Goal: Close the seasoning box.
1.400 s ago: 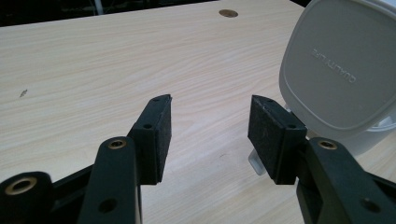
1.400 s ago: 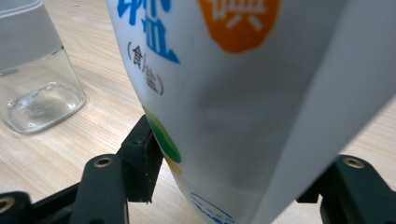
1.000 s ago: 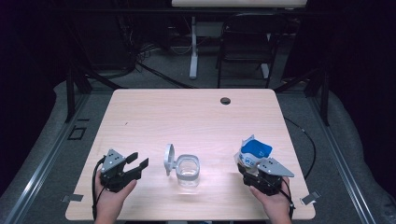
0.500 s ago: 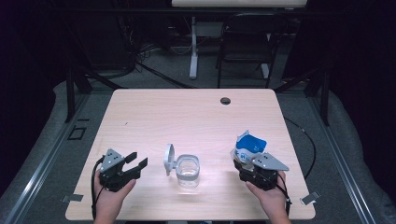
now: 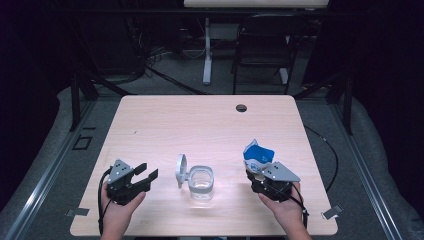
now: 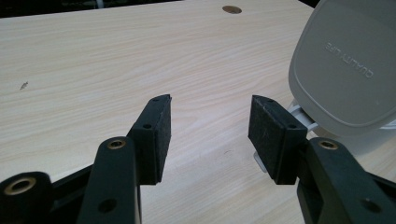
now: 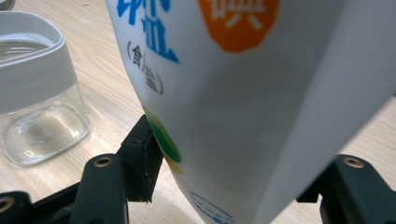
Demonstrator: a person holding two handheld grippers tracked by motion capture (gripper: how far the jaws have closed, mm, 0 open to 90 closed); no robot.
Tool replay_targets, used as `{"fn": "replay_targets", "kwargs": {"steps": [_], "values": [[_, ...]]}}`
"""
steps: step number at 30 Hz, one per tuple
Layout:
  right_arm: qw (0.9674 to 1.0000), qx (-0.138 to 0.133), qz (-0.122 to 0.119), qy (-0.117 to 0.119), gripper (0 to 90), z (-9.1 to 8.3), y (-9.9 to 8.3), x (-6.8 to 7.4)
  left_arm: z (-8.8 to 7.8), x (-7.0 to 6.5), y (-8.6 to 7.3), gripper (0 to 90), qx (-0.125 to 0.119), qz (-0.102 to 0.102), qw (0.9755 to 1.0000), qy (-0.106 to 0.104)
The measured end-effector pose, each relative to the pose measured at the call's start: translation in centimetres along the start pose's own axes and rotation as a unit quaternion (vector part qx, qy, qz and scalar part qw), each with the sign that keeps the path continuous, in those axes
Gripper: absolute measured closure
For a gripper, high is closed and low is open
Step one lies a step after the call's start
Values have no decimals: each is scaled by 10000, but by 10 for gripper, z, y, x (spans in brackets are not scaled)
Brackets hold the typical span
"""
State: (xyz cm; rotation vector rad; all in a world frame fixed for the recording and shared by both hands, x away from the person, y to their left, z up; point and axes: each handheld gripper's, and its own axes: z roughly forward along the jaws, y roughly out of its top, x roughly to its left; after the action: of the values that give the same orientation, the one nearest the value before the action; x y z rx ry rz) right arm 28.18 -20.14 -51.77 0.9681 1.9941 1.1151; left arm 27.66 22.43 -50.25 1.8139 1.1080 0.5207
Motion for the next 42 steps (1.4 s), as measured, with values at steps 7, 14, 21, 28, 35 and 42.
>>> {"fn": "replay_targets", "kwargs": {"steps": [7,14,21,28,35,42], "values": [[9996,63,-287,-3,387,4,6,6,-1,1,0,496,-13,-1,10000,11],[9981,99,-606,-106,388,8,9,14,-1,1,0,496,-12,-6,10000,3],[9956,167,-901,-191,388,11,15,20,-1,2,0,496,-27,-27,10000,3],[9926,232,-1170,-237,389,13,20,27,-2,2,1,496,-18,-23,10000,6],[9899,269,-1368,-258,389,17,22,32,-1,2,0,496,-28,-38,10000,4],[9876,264,-1522,-267,391,19,23,35,-1,3,0,496,-15,-25,10000,11]]}}
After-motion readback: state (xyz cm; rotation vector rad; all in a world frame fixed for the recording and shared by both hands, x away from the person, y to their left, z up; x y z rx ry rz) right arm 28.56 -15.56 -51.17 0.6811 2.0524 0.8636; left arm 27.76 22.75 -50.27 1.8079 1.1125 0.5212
